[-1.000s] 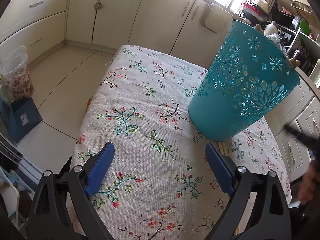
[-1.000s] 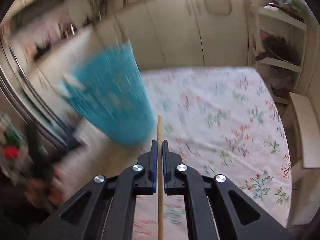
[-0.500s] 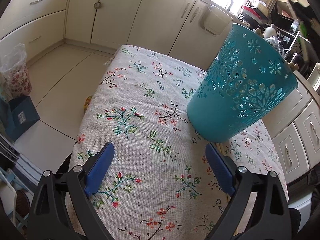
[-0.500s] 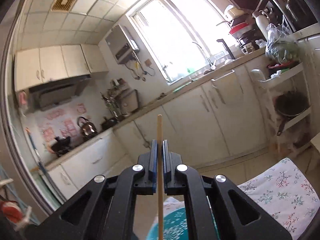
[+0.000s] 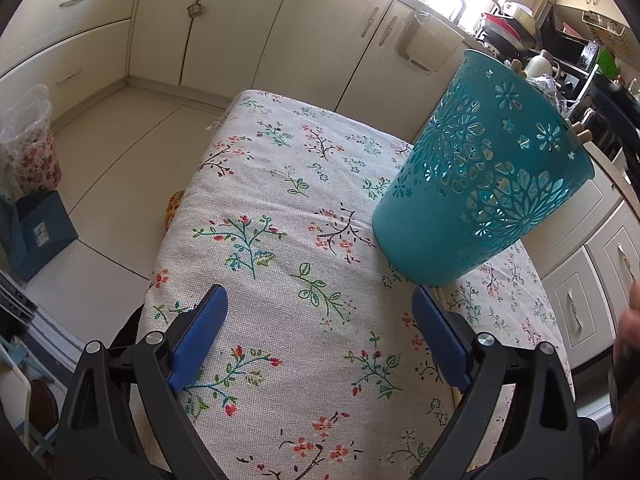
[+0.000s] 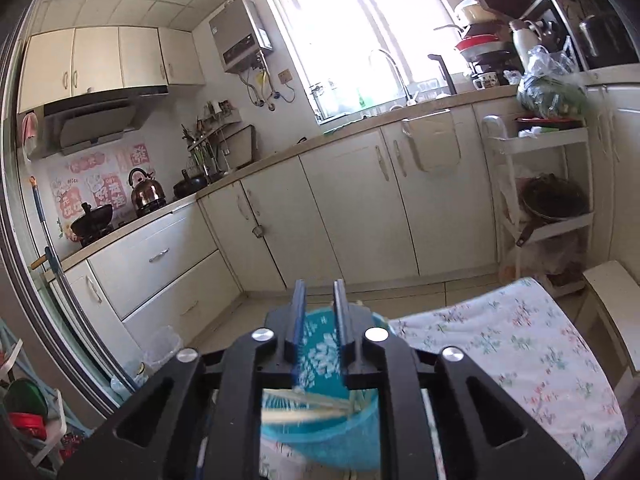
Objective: Organize utensils
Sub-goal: 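Lift the held stick with the right tool into the teal cup and release, then move the open right tool back toward the stick bundle, then close the left tool on a wooden stick while the right tool holds its stick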
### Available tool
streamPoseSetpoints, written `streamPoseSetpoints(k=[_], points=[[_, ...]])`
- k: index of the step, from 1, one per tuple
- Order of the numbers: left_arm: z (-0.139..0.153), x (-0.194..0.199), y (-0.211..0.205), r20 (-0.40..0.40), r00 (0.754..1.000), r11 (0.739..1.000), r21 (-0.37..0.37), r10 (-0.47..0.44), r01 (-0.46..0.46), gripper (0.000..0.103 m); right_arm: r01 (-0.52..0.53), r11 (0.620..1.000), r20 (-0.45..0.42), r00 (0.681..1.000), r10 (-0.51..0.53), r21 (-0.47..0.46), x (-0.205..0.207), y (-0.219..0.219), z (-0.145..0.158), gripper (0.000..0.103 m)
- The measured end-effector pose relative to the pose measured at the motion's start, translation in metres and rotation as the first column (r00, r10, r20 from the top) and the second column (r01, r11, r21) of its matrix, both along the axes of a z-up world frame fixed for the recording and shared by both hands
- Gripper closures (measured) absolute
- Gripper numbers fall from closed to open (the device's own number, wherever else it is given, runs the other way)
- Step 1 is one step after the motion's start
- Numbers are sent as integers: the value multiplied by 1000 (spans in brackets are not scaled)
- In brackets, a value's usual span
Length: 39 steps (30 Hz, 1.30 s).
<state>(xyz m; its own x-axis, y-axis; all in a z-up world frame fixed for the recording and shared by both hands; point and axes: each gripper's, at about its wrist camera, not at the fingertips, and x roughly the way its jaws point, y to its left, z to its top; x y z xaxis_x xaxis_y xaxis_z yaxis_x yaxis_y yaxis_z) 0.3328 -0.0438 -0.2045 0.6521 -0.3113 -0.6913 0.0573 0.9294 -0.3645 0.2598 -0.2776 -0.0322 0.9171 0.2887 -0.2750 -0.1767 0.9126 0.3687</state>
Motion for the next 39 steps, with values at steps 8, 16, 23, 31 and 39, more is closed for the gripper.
streamPoseSetpoints(k=[8, 16, 23, 31, 39], points=[[0, 0, -1, -2, 1000, 1000, 9, 0, 0, 14, -22, 999, -277, 961, 15, -24, -59, 2, -84, 81], [0, 0, -2, -2, 1000, 1000, 9, 2, -2, 14, -124, 990, -511, 856, 73, -65, -26, 31, -136, 86], [-1, 0, -2, -1, 1000, 1000, 2, 2, -2, 14, -138, 981, -558, 829, 40, -135, -6, 44, -149, 87], [0, 0, -2, -2, 1000, 1000, 7, 2, -2, 14, -211, 953, -555, 830, 57, -216, -12, 56, -148, 88], [0, 1, -5, -7, 1000, 1000, 27, 0, 0, 13, -189, 958, -580, 814, 31, -214, -16, 38, -150, 97]])
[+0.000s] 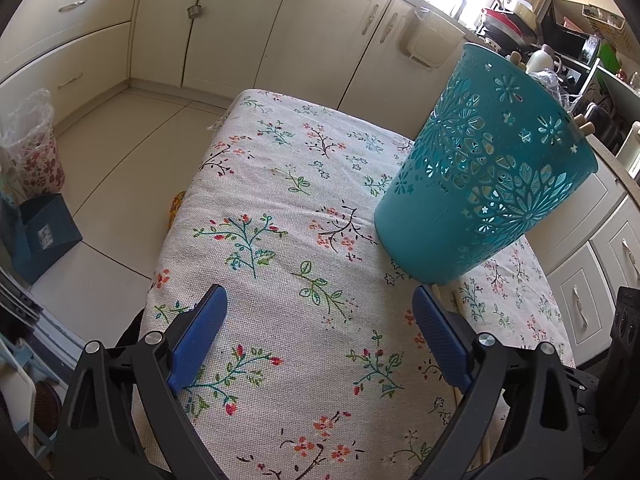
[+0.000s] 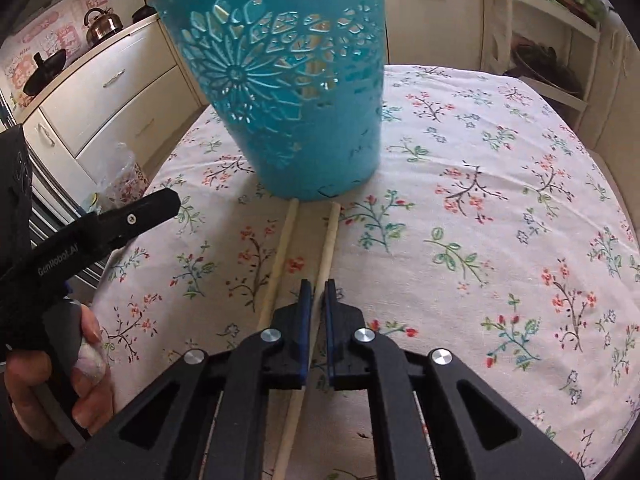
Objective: Organize utensils
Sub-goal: 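Close the left tool on a wooden stick while the right tool holds its stick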
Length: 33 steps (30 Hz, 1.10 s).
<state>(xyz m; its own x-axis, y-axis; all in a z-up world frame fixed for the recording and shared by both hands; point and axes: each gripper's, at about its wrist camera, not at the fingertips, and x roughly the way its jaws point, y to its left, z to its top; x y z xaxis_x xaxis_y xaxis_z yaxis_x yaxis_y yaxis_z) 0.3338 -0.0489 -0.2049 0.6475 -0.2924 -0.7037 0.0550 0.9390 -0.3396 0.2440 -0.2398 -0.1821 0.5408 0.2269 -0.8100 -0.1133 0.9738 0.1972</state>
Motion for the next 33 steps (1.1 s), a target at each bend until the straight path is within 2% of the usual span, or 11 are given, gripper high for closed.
streamPoseSetpoints(k=[2, 5, 9, 13, 16, 17, 20, 22, 25, 29, 33], points=[[1, 0, -4, -4, 1000, 1000, 24, -10, 10, 13, 7, 1000, -4, 1000, -7, -4, -2, -1, 0, 97], [5, -4, -25, -15, 995, 992, 80, -98, 99, 13, 46, 999, -8, 999, -45, 26, -11, -15, 0, 97], [10, -11, -70, -32, 976, 964, 149, -216, 218, 13, 96, 992, -13, 995, -96, 77, -17, -32, -1, 97], [7, -3, -104, -55, 973, 943, 240, -225, 231, 16, 110, 988, -16, 994, -109, 106, -18, -37, -1, 97], [-1, 8, -113, -98, 972, 938, 258, -212, 230, 33, 111, 986, -16, 994, -110, 122, -19, -38, -2, 97], [-2, 8, -116, -86, 973, 933, 279, -213, 229, 34, 115, 985, -18, 993, -114, 127, -19, -39, -2, 97], [-4, 9, -123, -71, 966, 912, 319, -249, 258, 50, 119, 983, -19, 993, -118, 141, -21, -41, -2, 97], [-5, 7, -123, -62, 959, 908, 310, -276, 281, 68, 119, 983, -16, 993, -118, 141, -21, -41, -2, 96], [-5, 7, -114, -61, 944, 911, 247, -325, 330, 93, 121, 983, -8, 993, -121, 139, -20, -43, -3, 96], [-7, 3, -98, -67, 934, 918, 173, -350, 356, 98, 121, 983, 9, 992, -124, 136, -17, -43, -3, 94], [-7, -7, -90, -76, 919, 901, 180, -387, 395, 98, 113, 986, 12, 993, -115, 123, -14, -40, -4, 94]])
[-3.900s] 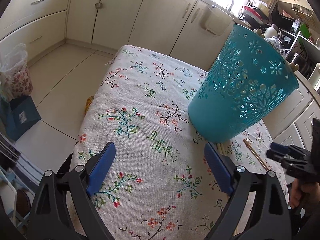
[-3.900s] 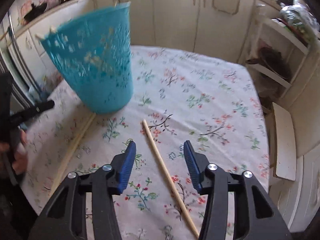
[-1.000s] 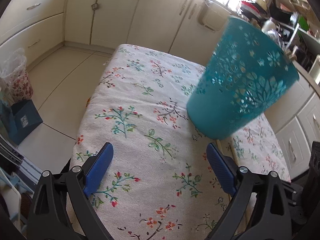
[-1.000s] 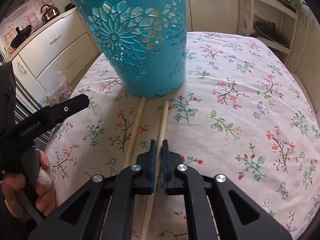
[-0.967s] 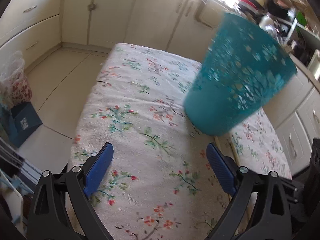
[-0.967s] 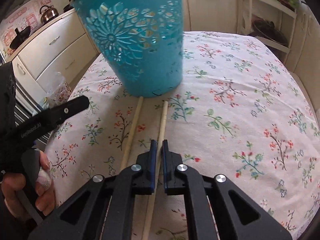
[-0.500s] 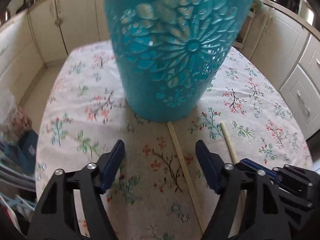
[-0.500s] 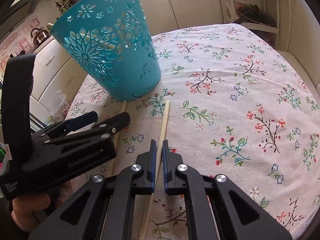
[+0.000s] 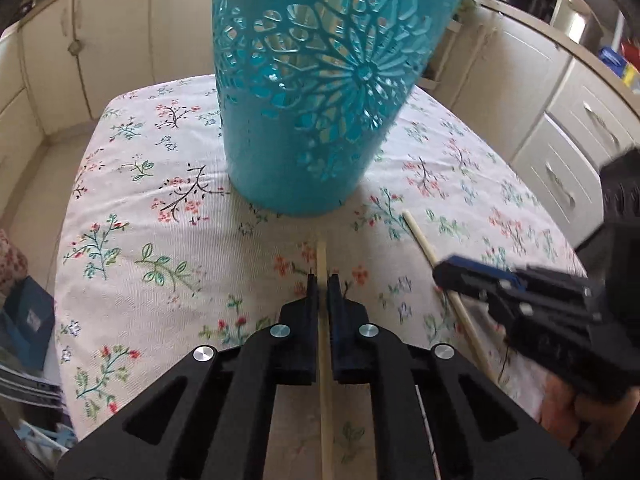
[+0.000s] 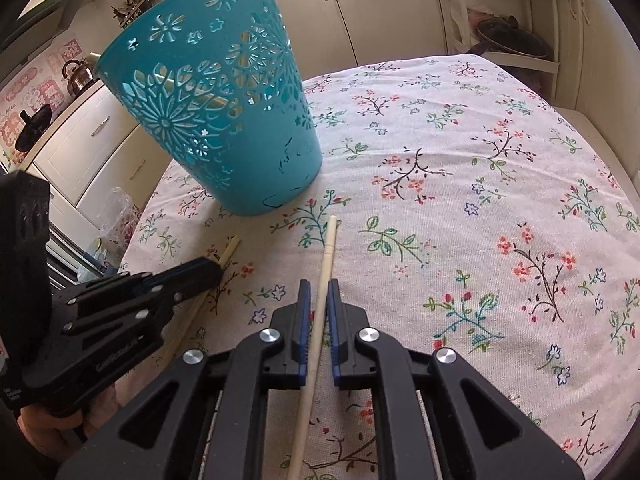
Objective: Organize utensils
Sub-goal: 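Lift the stick upright with the left tool into the teal cup and release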
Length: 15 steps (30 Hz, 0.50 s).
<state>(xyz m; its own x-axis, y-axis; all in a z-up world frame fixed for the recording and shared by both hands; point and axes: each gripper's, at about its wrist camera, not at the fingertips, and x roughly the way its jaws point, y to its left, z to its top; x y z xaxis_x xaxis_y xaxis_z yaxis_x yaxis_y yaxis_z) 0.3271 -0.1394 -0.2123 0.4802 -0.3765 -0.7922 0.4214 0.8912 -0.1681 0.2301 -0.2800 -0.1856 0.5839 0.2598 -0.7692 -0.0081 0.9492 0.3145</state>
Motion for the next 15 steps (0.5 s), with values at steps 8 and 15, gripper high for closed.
streamPoseSetpoints(k=[8, 15], points=[[6, 3, -19, 17, 1000, 988, 154, 4, -6, 95, -17, 1000, 3, 1000, 17, -16, 2, 5, -1, 94], [12, -7, -7, 39, 999, 997, 76, -2, -1, 98, 2, 998, -2, 1000, -2, 70, 3, -6, -6, 97]])
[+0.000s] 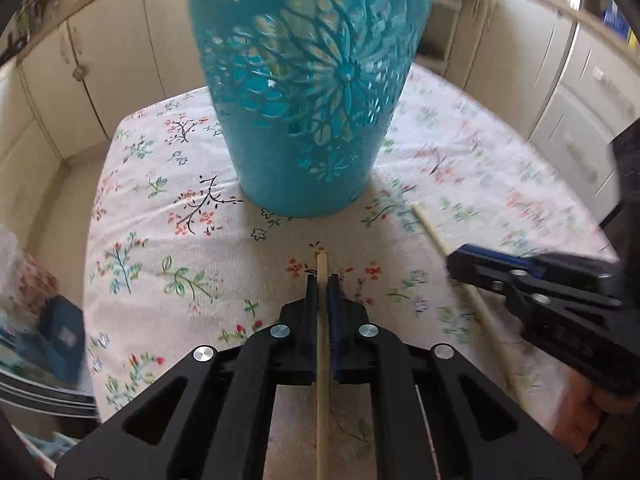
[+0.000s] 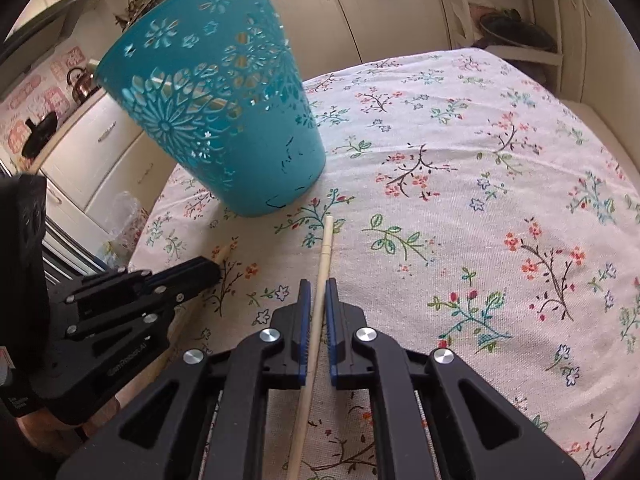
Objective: Organize utensils
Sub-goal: 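Lift the stick upright with the left tool into the teal cup and release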
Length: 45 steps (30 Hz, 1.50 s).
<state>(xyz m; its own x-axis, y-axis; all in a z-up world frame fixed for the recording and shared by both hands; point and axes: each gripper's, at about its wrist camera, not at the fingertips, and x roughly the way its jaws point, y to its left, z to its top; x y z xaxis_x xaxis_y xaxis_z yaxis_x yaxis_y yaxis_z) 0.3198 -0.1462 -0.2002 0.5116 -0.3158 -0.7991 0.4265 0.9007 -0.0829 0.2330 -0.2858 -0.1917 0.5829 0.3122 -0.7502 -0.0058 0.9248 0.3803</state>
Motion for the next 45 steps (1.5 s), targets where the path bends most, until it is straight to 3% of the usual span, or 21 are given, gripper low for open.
streamPoseSetpoints(k=[4, 11, 16, 21, 27, 33, 38, 45], points=[[29, -23, 15, 73, 997, 990, -131, -38, 47, 98, 3, 1000, 0, 1000, -3, 5, -1, 1, 0, 97], [108, -44, 32, 215, 975, 942, -311, -57, 124, 98, 5, 1000, 2, 1000, -5, -1, -1, 3, 1, 97], [174, -30, 41, 324, 946, 887, -442, 21, 132, 98, 4, 1000, 2, 1000, -4, -5, -1, 1, 1, 97], [212, 12, 44, 379, 915, 844, -529, 137, 92, 98, 3, 1000, 2, 1000, -3, -5, -1, 1, 1, 97], [232, 57, 38, 410, 873, 810, -586, 266, 29, 98, 4, 1000, -1, 1000, -4, 8, -1, -1, 0, 97], [230, 89, 32, 426, 829, 784, -621, 363, -24, 98, 7, 1000, -4, 1000, -7, 23, -1, -3, 0, 97], [217, 108, 30, 407, 819, 766, -640, 404, -60, 98, 11, 999, -8, 1000, -10, 43, 0, -6, -1, 97], [198, 109, 30, 407, 815, 777, -624, 412, -81, 98, 13, 998, -12, 1000, -13, 58, 2, -8, -1, 97]])
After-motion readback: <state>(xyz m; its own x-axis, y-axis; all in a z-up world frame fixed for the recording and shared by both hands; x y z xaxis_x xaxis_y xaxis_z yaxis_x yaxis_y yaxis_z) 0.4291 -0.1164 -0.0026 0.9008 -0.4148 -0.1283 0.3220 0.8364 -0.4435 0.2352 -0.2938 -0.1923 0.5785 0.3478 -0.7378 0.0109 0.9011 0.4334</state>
